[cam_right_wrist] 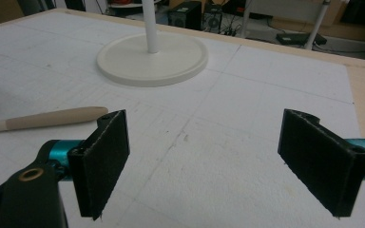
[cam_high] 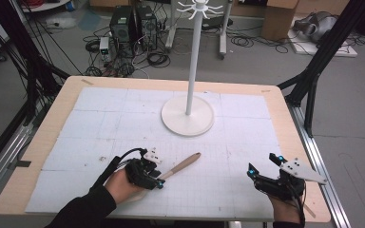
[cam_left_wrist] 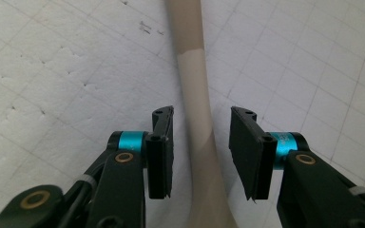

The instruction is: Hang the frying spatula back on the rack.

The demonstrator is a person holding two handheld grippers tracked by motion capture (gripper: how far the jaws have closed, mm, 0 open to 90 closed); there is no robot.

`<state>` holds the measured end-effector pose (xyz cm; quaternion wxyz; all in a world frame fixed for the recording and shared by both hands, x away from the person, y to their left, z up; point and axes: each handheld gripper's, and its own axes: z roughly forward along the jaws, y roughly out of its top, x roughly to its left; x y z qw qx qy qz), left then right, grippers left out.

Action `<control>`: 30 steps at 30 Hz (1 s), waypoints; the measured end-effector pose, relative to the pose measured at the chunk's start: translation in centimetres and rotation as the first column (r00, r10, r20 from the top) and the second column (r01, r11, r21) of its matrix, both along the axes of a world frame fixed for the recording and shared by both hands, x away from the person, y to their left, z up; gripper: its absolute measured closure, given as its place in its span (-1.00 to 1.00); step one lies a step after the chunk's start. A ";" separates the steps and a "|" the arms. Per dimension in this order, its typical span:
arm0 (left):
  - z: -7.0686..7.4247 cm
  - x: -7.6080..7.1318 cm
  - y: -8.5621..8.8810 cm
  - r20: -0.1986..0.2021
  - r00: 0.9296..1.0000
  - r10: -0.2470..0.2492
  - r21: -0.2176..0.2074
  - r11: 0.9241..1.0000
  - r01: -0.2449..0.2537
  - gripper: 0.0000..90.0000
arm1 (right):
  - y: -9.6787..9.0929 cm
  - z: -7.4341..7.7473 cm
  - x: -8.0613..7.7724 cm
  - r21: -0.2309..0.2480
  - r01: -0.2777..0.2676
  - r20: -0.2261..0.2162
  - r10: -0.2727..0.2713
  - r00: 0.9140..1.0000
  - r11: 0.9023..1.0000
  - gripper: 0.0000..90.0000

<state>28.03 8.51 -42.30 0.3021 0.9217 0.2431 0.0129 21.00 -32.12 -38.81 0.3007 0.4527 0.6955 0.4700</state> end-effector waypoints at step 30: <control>0.0 -1.4 0.0 0.120 0.992 0.043 -0.005 0.999 -0.042 0.73 | 1.5 -0.3 0.7 -0.014 -0.095 -0.056 0.094 0.994 0.995 -0.64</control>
